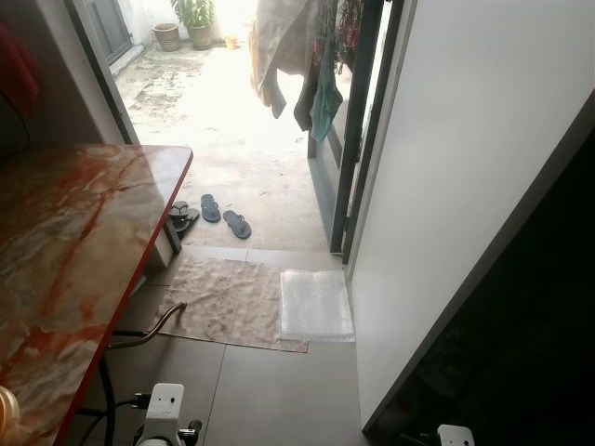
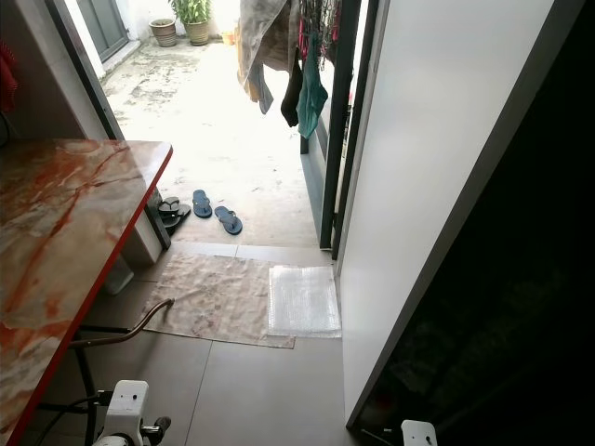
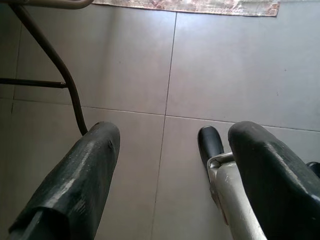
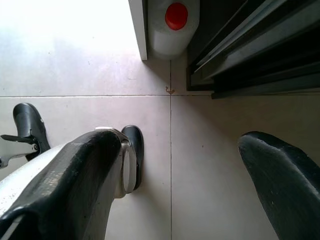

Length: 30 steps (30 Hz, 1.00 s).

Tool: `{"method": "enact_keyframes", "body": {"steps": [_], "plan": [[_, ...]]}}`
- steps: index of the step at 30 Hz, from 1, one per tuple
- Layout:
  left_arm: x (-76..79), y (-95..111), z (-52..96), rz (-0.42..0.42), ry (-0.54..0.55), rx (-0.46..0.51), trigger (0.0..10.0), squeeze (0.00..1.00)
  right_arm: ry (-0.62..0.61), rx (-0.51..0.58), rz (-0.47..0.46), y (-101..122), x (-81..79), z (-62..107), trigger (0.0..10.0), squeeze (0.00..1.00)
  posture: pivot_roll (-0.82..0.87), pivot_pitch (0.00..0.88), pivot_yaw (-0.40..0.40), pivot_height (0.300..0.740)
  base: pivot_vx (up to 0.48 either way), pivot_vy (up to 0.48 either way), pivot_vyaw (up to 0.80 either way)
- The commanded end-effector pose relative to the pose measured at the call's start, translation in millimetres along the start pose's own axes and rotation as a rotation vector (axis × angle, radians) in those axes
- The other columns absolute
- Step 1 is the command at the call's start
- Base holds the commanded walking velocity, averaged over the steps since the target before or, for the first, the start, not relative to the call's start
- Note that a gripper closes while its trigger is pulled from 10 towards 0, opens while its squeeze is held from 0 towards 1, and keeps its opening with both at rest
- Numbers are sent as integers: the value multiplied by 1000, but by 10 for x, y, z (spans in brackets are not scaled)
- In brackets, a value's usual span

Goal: Restocking fridge

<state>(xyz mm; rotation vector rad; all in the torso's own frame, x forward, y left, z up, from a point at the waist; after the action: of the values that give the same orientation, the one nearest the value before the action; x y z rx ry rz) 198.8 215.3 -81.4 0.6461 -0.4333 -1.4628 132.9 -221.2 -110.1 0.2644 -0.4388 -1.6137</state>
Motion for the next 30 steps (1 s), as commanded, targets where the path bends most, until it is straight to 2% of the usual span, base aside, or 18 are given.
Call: {"method": "enact_keyframes", "body": {"steps": [1,14,17,24,30], "plan": [[-37,-59,14,9,8,-15,10000,0,0,-14,-6,-51,5,7,10000,0,-160,4,26,740,-255,0,0],[-69,-99,23,-1,9,-30,10000,0,1,-18,-1,-78,4,11,10000,0,-162,0,28,740,-267,0,0],[-66,-86,21,-5,11,-25,10000,0,2,-19,2,-83,3,11,10000,0,-163,0,28,740,0,0,0],[-54,88,-11,7,8,36,10000,0,1,-16,2,-74,3,10,10000,0,-158,5,23,740,0,0,0],[-44,140,-20,20,1,53,10000,0,6,-14,12,-62,6,9,10000,0,-146,15,19,740,0,0,0]]}}
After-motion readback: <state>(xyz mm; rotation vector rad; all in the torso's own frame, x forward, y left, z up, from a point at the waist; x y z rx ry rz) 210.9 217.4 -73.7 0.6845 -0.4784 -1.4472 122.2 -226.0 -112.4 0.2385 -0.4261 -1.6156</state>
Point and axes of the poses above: a point about 5 cm out from each wrist's last joint towards the gripper, its own z axis pointing back from the gripper into the wrist, its own y axis along the axis of the wrist's last joint, x = y × z, the point moved 1 cm from there along -z, pointing out of the wrist towards the gripper, and after that the axes turned 3 degrees about z, right-handed, at the moved point
